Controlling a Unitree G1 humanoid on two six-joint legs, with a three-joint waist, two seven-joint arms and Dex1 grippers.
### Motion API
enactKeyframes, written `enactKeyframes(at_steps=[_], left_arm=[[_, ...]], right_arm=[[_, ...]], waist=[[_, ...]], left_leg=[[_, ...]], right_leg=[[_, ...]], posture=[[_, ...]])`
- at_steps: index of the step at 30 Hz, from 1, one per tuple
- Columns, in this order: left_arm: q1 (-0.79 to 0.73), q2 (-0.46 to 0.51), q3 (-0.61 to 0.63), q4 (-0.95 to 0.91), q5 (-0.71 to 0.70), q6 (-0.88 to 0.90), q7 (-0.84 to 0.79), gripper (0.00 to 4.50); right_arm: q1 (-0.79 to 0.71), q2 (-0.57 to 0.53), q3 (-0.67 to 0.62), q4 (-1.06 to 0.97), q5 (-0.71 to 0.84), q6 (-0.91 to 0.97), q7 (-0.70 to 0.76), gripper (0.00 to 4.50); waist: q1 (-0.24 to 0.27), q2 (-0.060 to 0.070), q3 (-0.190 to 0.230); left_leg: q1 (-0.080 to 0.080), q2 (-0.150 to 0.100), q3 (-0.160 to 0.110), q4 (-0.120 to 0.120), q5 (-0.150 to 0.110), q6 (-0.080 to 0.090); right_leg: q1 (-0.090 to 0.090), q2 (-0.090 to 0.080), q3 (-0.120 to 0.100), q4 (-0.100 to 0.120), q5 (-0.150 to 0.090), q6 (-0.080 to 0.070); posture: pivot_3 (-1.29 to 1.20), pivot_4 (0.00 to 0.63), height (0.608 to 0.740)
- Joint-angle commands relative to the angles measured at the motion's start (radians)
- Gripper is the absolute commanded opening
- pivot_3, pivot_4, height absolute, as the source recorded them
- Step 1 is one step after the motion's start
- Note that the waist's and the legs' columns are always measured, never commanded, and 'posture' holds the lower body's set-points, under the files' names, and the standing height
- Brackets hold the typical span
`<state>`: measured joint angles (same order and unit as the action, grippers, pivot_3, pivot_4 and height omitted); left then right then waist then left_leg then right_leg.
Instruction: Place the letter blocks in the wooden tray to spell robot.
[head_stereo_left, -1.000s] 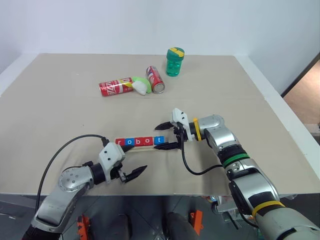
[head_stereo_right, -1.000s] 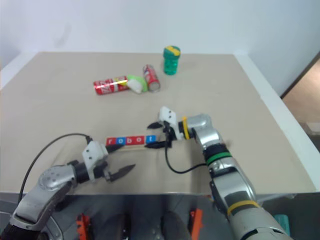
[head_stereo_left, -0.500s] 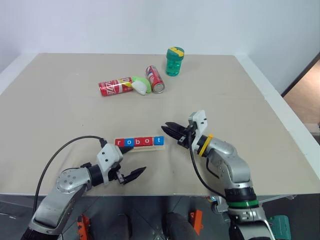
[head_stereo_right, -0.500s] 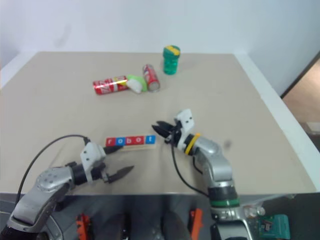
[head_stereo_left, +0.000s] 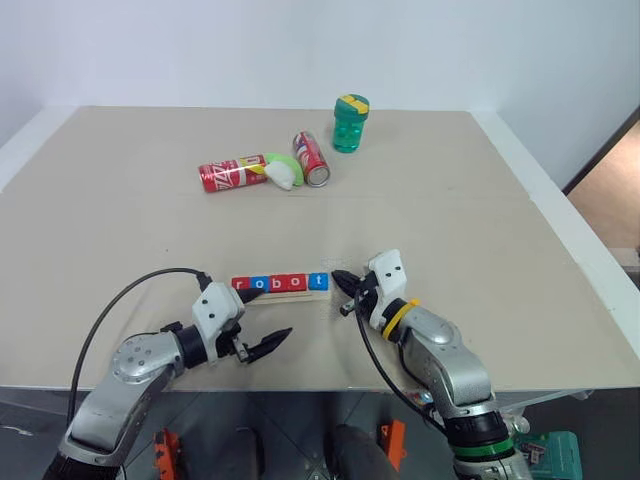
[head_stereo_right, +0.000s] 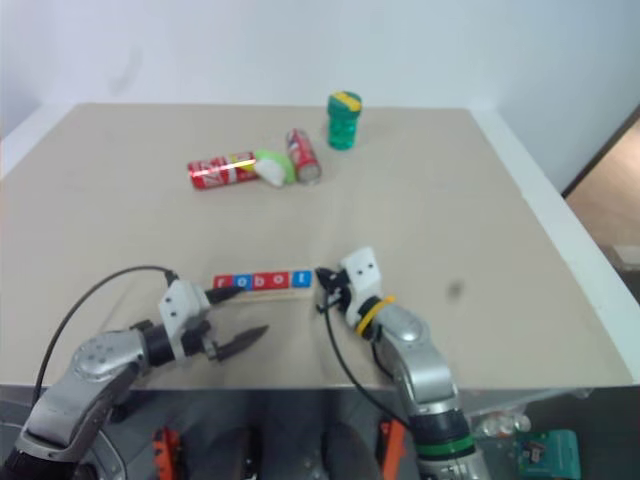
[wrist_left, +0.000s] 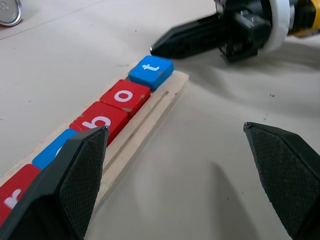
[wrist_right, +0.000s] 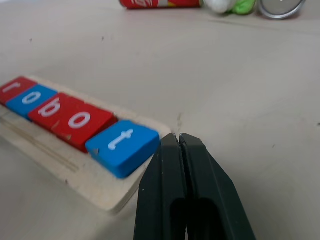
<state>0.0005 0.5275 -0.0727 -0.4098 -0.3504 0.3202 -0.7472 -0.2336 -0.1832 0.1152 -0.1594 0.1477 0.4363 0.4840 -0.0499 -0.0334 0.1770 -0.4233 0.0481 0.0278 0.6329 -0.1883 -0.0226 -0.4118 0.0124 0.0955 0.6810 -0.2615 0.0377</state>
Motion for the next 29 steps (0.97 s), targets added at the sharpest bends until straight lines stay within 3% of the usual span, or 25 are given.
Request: enactKeyframes(at_steps=[1, 15, 18, 21, 29], left_arm=[[-0.017, -0.014, 0.032, -0.030, -0.044, 0.034, 0.019, 4.50], [-0.039, -0.027, 0.025, -0.046, -0.072, 0.091, 0.042, 4.50], [-0.046, -0.021, 0.058, -0.027, -0.070, 0.086, 0.055, 4.50], [-0.078, 0.005, 0.150, 0.034, -0.093, 0.085, 0.055, 4.50], [-0.204, 0.187, 0.349, 0.355, -0.097, 0.036, -0.051, 4.50]], right_arm=[[-0.004, -0.007, 0.018, -0.054, 0.002, -0.024, 0.002, 0.03], [-0.027, -0.005, 0.049, -0.048, 0.003, -0.015, -0.009, 0.03], [-0.059, -0.032, -0.010, -0.017, 0.025, -0.025, 0.001, 0.03], [-0.145, -0.110, -0.134, 0.092, 0.099, -0.053, 0.066, 0.90], [-0.334, -0.433, -0.212, 0.509, 0.193, -0.216, 0.574, 3.64]], waist=[[0.000, 0.000, 0.000], [0.000, 0.000, 0.000], [0.000, 0.000, 0.000], [0.001, 0.000, 0.000], [0.001, -0.001, 0.001]], left_leg=[[0.000, 0.000, 0.000, 0.000, 0.000, 0.000], [0.000, 0.000, 0.000, 0.000, 0.000, 0.000], [0.000, 0.000, 0.000, 0.000, 0.000, 0.000], [0.000, -0.001, 0.000, 0.001, 0.000, 0.000], [0.001, -0.001, 0.001, 0.000, 0.000, 0.002]], right_leg=[[0.000, 0.000, 0.000, 0.000, 0.000, 0.000], [0.000, 0.000, 0.000, 0.000, 0.000, 0.000], [0.000, 0.000, 0.000, 0.000, 0.000, 0.000], [0.001, 0.000, 0.000, 0.000, 0.001, 0.001], [0.002, 0.000, -0.001, -0.001, 0.000, 0.001]], posture=[[0.00, 0.150, 0.740], [0.00, 0.150, 0.740], [0.00, 0.150, 0.740], [0.00, 0.150, 0.740], [0.00, 0.150, 0.740]])
